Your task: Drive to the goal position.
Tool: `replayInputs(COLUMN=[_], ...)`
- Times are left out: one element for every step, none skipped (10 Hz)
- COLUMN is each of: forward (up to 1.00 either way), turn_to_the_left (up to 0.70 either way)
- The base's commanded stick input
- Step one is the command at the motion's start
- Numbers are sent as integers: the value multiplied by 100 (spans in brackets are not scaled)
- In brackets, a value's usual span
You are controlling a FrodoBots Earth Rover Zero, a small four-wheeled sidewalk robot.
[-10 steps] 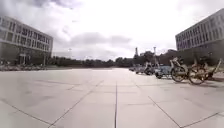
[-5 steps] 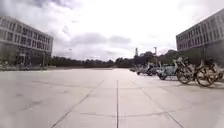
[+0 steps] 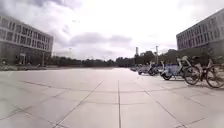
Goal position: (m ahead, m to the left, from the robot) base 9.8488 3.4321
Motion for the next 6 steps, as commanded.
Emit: replayInputs(forward=[70,70,70,70,70,70], turn_to_the_left=[0,0,0,0,0,0])
